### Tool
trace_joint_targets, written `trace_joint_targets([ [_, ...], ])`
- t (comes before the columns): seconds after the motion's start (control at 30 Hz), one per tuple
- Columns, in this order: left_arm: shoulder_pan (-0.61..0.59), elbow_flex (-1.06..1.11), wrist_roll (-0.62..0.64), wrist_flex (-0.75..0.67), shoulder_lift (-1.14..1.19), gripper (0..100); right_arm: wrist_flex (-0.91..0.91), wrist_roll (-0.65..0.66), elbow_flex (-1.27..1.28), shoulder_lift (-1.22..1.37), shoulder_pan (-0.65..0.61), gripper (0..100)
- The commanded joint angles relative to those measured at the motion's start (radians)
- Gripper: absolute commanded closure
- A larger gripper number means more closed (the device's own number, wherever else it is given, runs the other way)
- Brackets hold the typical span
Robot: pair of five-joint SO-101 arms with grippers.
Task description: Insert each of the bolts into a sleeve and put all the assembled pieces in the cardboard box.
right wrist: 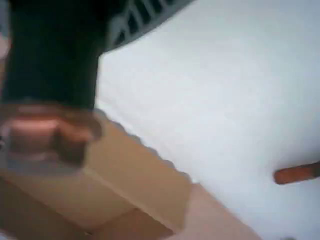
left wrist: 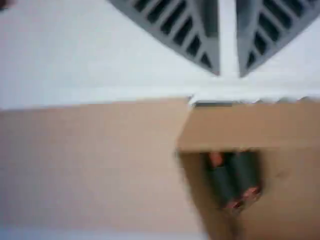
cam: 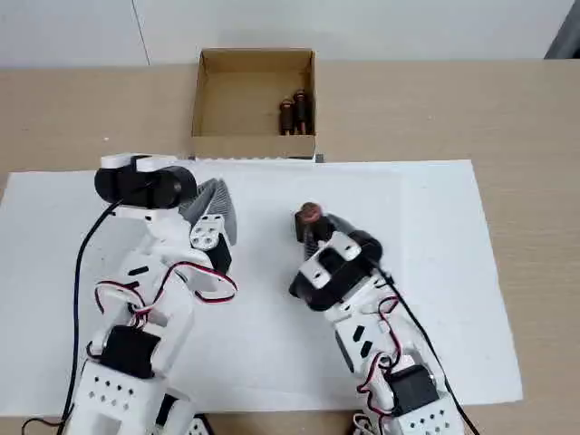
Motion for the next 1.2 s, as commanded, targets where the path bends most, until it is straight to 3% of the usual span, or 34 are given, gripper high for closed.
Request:
trace_joint_targets([
  [0.0, -0.080, 0.091, -0.057, -0.034, -0.011, 100, 0.001, -0.063, 0.008, -0.025, 0.077, 99.5],
  [0.17, -0.193, 0.255, -0.138, -0.152, -0.011, 100, 0.013, -0.123, -0.021, -0.025, 0.130, 99.5],
  [0.43, -0.305, 0.464, -0.230, -0.330, -0.011, 100, 0.323, -0.206, -0.262, -0.025, 0.131, 99.5],
  [0.7, -0.308, 0.473, -0.227, -0.348, -0.011, 100, 0.579, -0.204, -0.471, 0.021, 0.133, 99.5],
  [1.17, -0.302, 0.473, -0.222, -0.350, -0.011, 99, 0.483, -0.207, -0.993, 0.812, 0.160, 99.5],
])
